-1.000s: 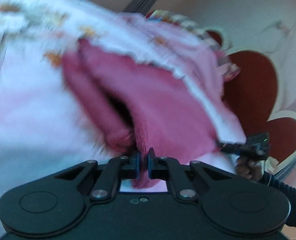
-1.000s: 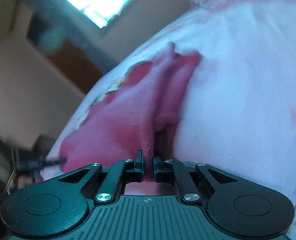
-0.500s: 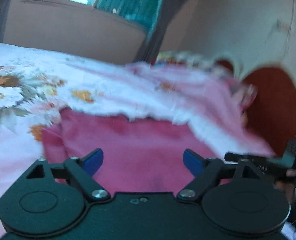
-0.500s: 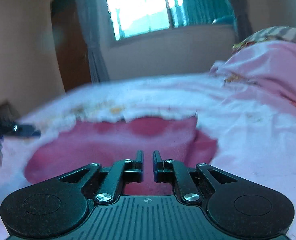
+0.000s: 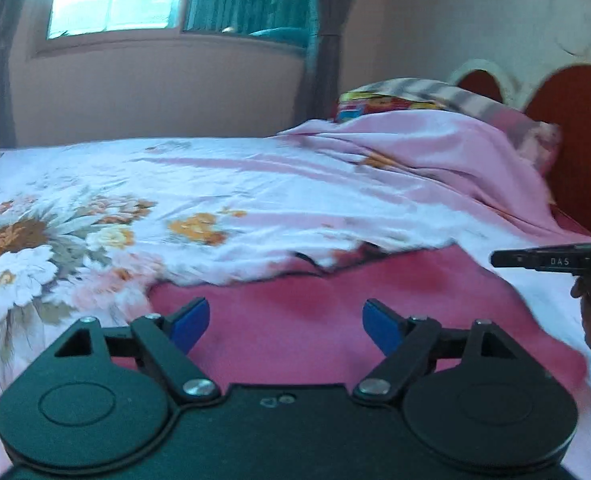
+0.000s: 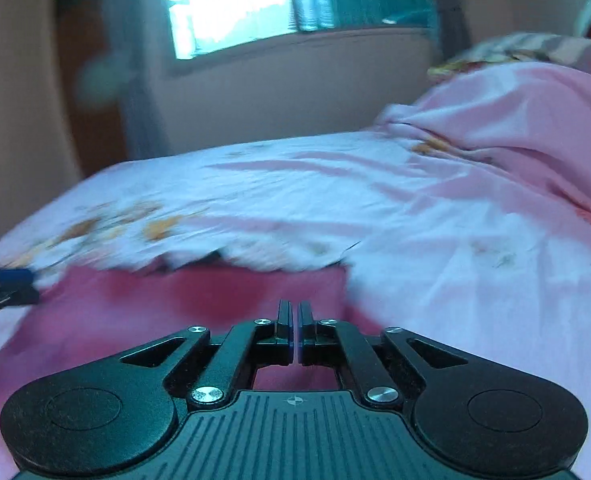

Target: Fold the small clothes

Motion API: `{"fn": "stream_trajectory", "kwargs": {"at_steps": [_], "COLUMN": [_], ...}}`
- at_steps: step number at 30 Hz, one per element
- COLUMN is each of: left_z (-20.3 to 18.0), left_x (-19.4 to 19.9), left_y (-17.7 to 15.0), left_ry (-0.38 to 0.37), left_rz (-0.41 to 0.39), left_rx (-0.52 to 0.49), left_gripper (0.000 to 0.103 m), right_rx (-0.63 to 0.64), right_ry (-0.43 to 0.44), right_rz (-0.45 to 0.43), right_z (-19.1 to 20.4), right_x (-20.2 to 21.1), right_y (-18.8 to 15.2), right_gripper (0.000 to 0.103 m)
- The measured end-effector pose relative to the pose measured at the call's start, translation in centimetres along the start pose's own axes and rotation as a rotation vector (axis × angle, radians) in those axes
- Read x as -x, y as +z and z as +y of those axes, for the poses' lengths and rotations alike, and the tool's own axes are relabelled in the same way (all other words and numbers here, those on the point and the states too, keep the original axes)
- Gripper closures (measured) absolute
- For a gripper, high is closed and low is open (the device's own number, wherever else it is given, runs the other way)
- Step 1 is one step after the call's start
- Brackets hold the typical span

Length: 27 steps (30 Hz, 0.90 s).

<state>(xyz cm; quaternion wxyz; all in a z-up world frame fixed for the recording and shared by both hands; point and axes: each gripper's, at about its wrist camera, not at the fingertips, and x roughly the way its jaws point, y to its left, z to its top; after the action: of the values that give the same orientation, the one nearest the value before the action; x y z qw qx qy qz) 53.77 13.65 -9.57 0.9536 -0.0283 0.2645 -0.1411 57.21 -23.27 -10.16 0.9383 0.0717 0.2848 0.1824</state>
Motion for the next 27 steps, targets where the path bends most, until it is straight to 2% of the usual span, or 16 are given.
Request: {"fn": "stream_trajectory", "kwargs": {"at_steps": [1,2,4,5,6,8,9,11,12,13,16,18,19,22,25,27], "left_z": [0.9,2.0,4.0,4.8,5.5,6.5,6.9,7.0,7.2,7.3,6.8,6.5,6.4,6.5,6.4,6.3], "left_x": [-0.4,-1.0,-2.1,-3.0,-3.8,-5.4,-5.8,-6.4,-6.7,-6.8,-5.1,-3.8,-3.2,-2.8,-4.0,-6.6], "left_y": [0.3,0.6,0.6,0.6,0.6,0.2,-0.1,-0.3,-0.3,-0.3,-0.4,-0.5,-0.4,0.5,1.2,1.1], "left_ry": [0.018,0.036,0.058,0.047,0.049,0.047,0.024,-0.007,-0.012,-0.026,-0.041,-0.061,-0.067,-0.048,-0.036,-0.024], "left_rz": [0.009,0.011,0.052,0.087,0.118,0.185,0.197,0.179,0.172,0.160,0.023,-0.062,-0.110,-0.187,-0.172,-0.020], "left_rx": [0.015,0.026,0.050,0.064,0.070,0.088,0.103,0.108,0.113,0.125,0.116,0.109,0.108,0.138,0.147,0.147], "left_gripper": [0.023,0.023,0.027,0.029,0.036,0.043,0.046,0.055,0.069,0.079,0.086,0.087,0.099,0.099,0.099,0.098], "right_rx": [-0.032,-0.056,-0.050,-0.056,-0.067,-0.080,-0.090,-0.084,-0.084,-0.088,-0.060,-0.028,-0.016,-0.005,-0.030,-0.054], "right_ry": [0.010,0.030,0.032,0.066,0.093,0.098,0.115,0.112,0.097,0.094,0.097,0.116,0.115,0.099,0.062,0.022], "right_rz": [0.025,0.047,0.066,0.091,0.109,0.146,0.149,0.125,0.117,0.103,0.012,-0.081,-0.118,-0.185,-0.185,-0.146], "right_z": [-1.0,-1.7,-2.5,-2.8,-3.2,-3.5,-3.7,-3.9,-4.0,-4.2,-3.8,-3.5,-3.3,-3.1,-3.4,-4.0], "right_x": [-0.8,-1.8,-3.1,-3.6,-3.9,-4.9,-5.1,-5.1,-4.9,-4.8,-4.3,-2.6,-2.0,-1.1,-1.9,-3.4], "right_y": [0.5,0.9,1.2,1.2,1.2,0.8,0.8,0.4,0.2,0.0,-0.2,-0.3,-0.2,0.6,1.0,0.6], "right_gripper": [0.058,0.048,0.048,0.051,0.055,0.071,0.071,0.086,0.092,0.098,0.098,0.098,0.098,0.098,0.098,0.098]}}
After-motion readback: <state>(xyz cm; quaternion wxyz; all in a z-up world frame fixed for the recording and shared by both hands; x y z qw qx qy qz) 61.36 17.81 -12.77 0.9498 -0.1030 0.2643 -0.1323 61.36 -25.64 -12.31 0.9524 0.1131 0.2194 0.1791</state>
